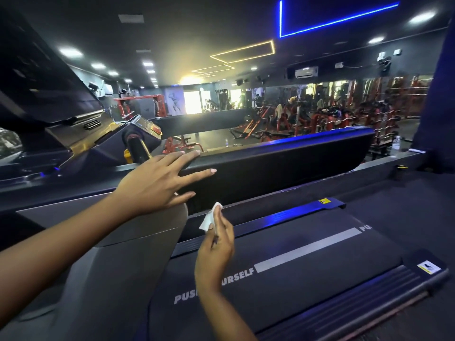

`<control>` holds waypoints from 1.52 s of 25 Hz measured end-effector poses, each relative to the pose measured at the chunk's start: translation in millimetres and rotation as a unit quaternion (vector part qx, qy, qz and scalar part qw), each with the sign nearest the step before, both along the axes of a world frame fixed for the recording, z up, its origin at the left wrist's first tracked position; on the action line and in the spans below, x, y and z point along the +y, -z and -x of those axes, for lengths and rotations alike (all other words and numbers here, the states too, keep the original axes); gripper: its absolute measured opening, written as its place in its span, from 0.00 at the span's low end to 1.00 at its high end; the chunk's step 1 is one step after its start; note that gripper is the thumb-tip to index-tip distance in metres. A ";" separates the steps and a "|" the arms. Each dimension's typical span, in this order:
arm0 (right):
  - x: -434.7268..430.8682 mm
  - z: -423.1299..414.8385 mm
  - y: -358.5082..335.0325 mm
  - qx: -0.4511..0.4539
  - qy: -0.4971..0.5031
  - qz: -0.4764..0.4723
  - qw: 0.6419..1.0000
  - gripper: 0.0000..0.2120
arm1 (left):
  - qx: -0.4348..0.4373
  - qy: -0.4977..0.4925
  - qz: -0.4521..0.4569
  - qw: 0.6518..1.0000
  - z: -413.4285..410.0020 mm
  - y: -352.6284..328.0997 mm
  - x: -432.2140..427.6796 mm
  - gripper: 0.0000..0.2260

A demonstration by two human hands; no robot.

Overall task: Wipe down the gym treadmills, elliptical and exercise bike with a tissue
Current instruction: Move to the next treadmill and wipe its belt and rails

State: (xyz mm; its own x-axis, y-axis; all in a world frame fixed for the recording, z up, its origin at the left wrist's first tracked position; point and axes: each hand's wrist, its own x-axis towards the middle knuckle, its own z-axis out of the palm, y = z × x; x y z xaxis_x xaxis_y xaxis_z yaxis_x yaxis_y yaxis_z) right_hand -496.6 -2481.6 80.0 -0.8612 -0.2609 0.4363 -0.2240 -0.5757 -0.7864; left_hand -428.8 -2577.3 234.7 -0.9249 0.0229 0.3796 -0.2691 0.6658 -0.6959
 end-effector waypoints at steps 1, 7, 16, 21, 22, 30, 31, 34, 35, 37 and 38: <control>-0.8 -6.5 0.3 0.004 -0.004 0.001 1.000 0.19 | 0.001 0.002 -0.002 1.000 -0.7 -0.3 0.0 0.26; 5.8 -28.8 -0.6 0.068 -0.042 -0.027 0.996 0.23 | -0.006 -0.001 -0.014 1.000 -1.9 -0.9 2.6 0.25; 47.0 71.7 -10.6 0.104 0.031 -0.051 0.993 0.21 | 0.045 0.005 -0.041 0.998 17.3 9.5 28.6 0.26; 80.6 167.3 -27.3 0.089 0.086 -0.076 0.989 0.19 | 0.048 0.031 -0.055 0.997 67.9 21.5 46.8 0.24; 88.1 187.3 -30.9 0.089 0.100 -0.082 0.988 0.19 | 0.050 0.032 -0.053 0.997 79.7 21.2 48.9 0.24; 116.2 342.7 -81.4 0.083 0.192 -0.082 0.974 0.19 | 0.043 0.039 -0.066 0.996 209.7 12.0 74.2 0.27; 116.2 359.9 -86.7 0.094 0.200 -0.083 0.972 0.20 | 0.045 0.037 -0.065 0.996 227.9 10.9 79.0 0.28; 111.0 394.9 -91.6 0.166 0.199 -0.098 0.961 0.19 | 0.060 0.014 -0.080 0.995 275.1 12.3 91.7 0.29; 108.7 404.9 -90.2 0.185 0.196 -0.107 0.957 0.18 | 0.064 0.006 -0.085 0.994 289.4 13.7 94.5 0.29; 104.7 426.6 -86.5 0.201 0.188 -0.118 0.954 0.19 | 0.069 -0.005 -0.090 0.994 313.4 15.2 98.7 0.29; 102.5 438.2 -84.9 0.198 0.180 -0.121 0.956 0.19 | 0.072 -0.007 -0.088 0.993 324.3 15.3 100.0 0.29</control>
State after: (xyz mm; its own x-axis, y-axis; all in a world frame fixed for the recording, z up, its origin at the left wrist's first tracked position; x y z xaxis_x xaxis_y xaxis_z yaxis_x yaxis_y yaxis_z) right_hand -934.8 -2379.1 164.9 -0.6938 -0.1135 0.7112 -0.6810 -0.2178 -0.6991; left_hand -753.0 -2477.3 219.4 -0.8605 -0.0680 0.5049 -0.3672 0.7697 -0.5222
